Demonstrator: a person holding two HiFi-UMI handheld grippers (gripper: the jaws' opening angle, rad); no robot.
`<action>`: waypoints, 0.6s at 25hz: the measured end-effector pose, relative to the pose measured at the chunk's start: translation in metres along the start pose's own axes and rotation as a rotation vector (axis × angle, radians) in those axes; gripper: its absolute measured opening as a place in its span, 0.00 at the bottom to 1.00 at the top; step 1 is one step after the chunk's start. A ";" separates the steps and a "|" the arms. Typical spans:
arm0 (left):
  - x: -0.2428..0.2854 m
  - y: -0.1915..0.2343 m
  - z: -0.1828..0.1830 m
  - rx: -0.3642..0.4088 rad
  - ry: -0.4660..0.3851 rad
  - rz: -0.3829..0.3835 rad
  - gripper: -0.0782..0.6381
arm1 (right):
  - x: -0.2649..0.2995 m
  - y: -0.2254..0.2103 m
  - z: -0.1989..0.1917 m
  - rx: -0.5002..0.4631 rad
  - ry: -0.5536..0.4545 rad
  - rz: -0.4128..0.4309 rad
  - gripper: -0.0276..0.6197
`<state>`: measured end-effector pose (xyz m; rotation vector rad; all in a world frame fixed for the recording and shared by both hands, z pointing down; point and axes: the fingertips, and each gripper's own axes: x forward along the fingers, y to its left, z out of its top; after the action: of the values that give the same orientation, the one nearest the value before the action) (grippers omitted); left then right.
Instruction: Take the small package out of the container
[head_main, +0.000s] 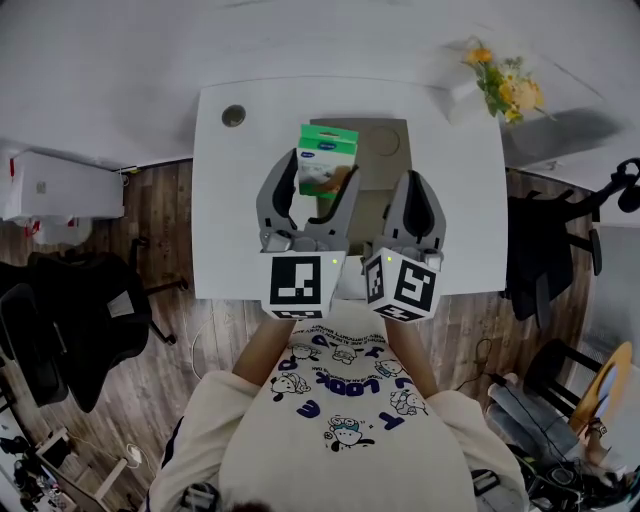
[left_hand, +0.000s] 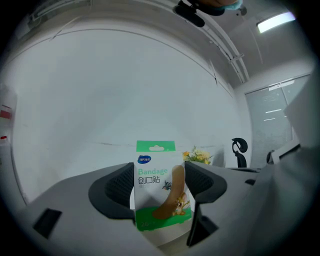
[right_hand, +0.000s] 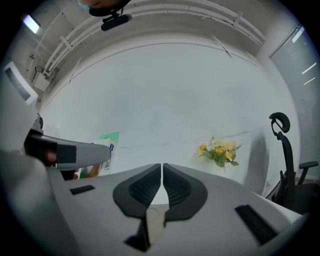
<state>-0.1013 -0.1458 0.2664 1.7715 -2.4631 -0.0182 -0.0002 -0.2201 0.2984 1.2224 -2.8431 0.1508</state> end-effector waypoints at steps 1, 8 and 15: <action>-0.001 0.000 0.002 -0.001 -0.010 0.004 0.57 | 0.000 -0.001 0.002 -0.001 -0.006 0.002 0.09; -0.005 -0.001 0.011 -0.015 -0.065 0.018 0.57 | -0.002 -0.001 0.010 -0.012 -0.050 0.030 0.09; -0.006 -0.001 0.011 -0.009 -0.071 0.041 0.57 | -0.003 0.001 0.015 -0.017 -0.074 0.053 0.09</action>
<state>-0.0991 -0.1412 0.2550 1.7456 -2.5430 -0.0905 0.0010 -0.2192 0.2829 1.1740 -2.9346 0.0849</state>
